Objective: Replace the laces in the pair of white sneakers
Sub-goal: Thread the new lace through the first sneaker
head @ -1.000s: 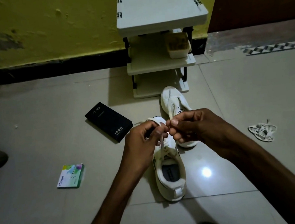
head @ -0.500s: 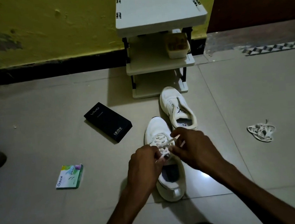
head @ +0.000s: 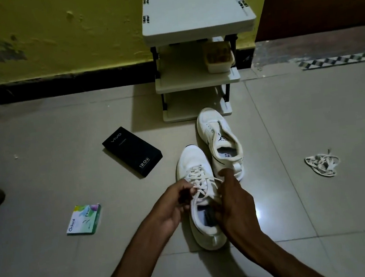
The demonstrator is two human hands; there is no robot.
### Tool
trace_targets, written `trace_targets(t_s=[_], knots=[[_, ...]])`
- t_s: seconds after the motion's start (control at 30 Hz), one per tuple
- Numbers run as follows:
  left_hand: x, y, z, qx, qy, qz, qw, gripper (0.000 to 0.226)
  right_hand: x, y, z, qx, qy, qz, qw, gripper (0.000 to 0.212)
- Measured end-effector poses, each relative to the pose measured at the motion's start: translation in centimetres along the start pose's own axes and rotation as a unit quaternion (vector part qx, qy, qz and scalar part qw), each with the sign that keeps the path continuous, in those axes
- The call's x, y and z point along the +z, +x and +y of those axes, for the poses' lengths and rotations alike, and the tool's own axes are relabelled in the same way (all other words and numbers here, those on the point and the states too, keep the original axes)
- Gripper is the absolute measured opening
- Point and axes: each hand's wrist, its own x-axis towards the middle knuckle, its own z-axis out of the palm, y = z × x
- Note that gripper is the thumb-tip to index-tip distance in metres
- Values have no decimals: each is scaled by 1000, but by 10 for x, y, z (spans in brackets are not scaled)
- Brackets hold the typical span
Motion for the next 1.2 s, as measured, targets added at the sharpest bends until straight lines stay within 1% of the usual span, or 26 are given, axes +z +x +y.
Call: trace_targets(t_s=[0.1,0.2,0.27,0.3,0.33,0.37,0.4,0.43,0.47,0.5,0.57,0.6,0.63,0.67,0.7,0.73,0.8,0.83,0.9,0.93,0.97,1.0,1.03,1.1,1.17,1.2], knots=[[-1,-2,17,-28,-66,-30,997,26,-3,1,-6,35,18,-10,999,26],[2,-4,31,-26,-70,-64,995,23,0,6,-1,-15,-64,-2,998,31],[4,-4,33,-16,-88,-72,993,20,2,9,0,-15,-88,-4,996,34],[4,-5,33,4,-79,-72,994,17,3,10,1,-17,-99,0,995,35],[2,-5,33,42,-23,-67,997,12,4,11,1,-20,-111,5,994,36],[-1,-5,32,96,84,-53,990,6,5,11,3,-20,-119,7,993,37],[-4,-4,34,162,215,-33,963,6,5,12,3,-20,-121,7,992,37],[-8,-2,36,224,345,-2,911,9,5,13,3,-16,-118,4,993,36],[-11,-1,39,268,457,37,847,12,4,13,1,-8,-118,1,993,34],[-10,-2,45,290,548,75,781,13,3,13,1,-5,-118,0,993,33],[-8,-3,53,289,683,125,659,23,5,13,1,-11,-112,5,994,33],[-6,-1,52,283,721,136,618,29,5,13,1,-15,-106,8,994,33],[-4,2,49,280,746,134,589,32,6,12,2,-20,-101,12,995,34],[-4,3,46,289,737,135,596,31,6,12,2,-25,-98,19,995,35],[-6,5,43,294,707,139,628,30,6,12,3,-28,-94,26,995,35],[-11,9,38,309,659,150,669,29,5,12,3,-27,-91,25,995,35],[-21,10,40,325,574,177,731,20,5,12,4,-33,-94,18,995,36],[-24,8,43,323,511,166,779,14,5,11,4,-34,-93,18,995,37],[-26,0,52,268,294,93,912,23,4,11,5,-35,-85,21,996,39],[-24,-7,55,235,155,51,958,23,4,11,5,-39,-82,23,996,40],[-23,-11,58,193,20,4,981,24,4,11,6,-43,-80,23,996,40],[-20,-15,60,167,-59,-22,984,27,4,11,5,-44,-81,21,995,40],[-17,-18,60,170,-68,-25,983,29,5,12,5,-43,-86,16,995,41],[-11,-16,55,224,63,32,972,28,5,13,5,-44,-99,10,994,42],[-7,-12,52,286,199,104,931,23,6,13,6,-42,-105,8,994,43],[-5,-10,52,306,221,117,919,22,6,13,7,-40,-108,6,993,42]])
